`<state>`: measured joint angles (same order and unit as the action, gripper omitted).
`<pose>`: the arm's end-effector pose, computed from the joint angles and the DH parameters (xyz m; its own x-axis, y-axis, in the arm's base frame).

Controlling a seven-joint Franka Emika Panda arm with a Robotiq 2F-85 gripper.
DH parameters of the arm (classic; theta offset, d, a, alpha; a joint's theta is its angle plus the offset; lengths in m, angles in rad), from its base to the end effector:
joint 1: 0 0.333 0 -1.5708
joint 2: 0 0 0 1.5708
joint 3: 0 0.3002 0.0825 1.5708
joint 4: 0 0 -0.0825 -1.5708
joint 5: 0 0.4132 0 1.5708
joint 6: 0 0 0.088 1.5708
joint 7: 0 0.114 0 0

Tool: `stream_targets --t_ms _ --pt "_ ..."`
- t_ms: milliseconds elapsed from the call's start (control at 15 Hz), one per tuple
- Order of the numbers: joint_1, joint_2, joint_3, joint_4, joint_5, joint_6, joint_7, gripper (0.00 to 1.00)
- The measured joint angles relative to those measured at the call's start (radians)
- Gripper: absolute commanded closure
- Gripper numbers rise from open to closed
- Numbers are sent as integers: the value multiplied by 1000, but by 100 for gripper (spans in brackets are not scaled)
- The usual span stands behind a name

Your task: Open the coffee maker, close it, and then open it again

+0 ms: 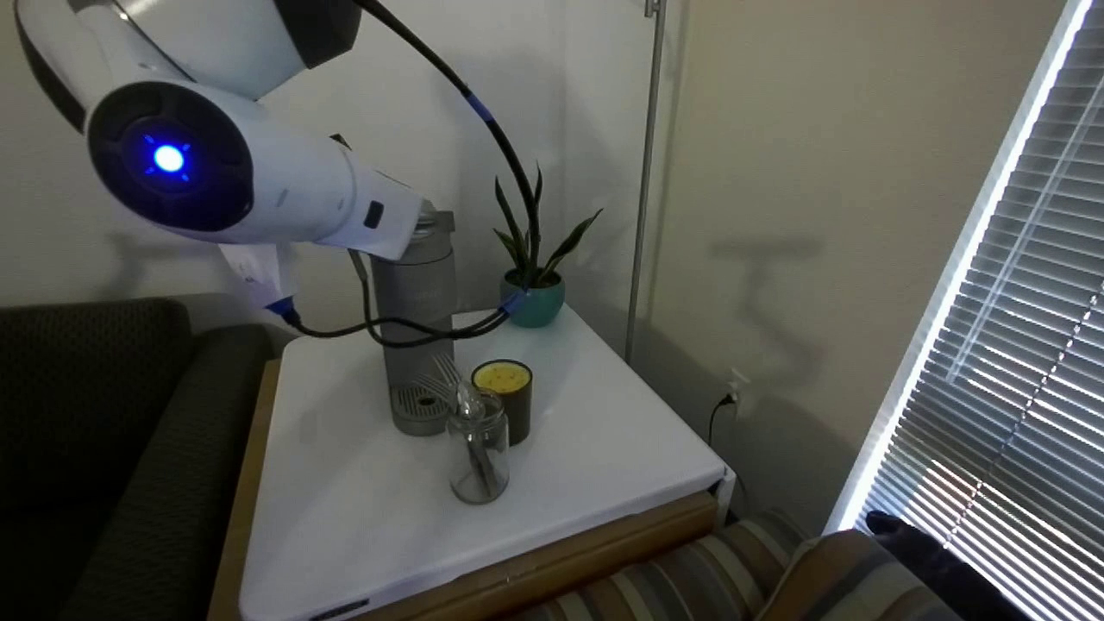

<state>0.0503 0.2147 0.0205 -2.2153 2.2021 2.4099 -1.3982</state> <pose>0.5734 0.0494 0.2451 0.6668 -0.6410 0.3802 0.0314 -0.4855 -0.8737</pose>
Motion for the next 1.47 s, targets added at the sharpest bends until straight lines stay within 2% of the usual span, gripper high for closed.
stream_targets --t_ms 800,1467 --pt "0 1 -29 -68 111 -110 0 100" --pt "-2 23 -46 -186 317 -303 -1 100"
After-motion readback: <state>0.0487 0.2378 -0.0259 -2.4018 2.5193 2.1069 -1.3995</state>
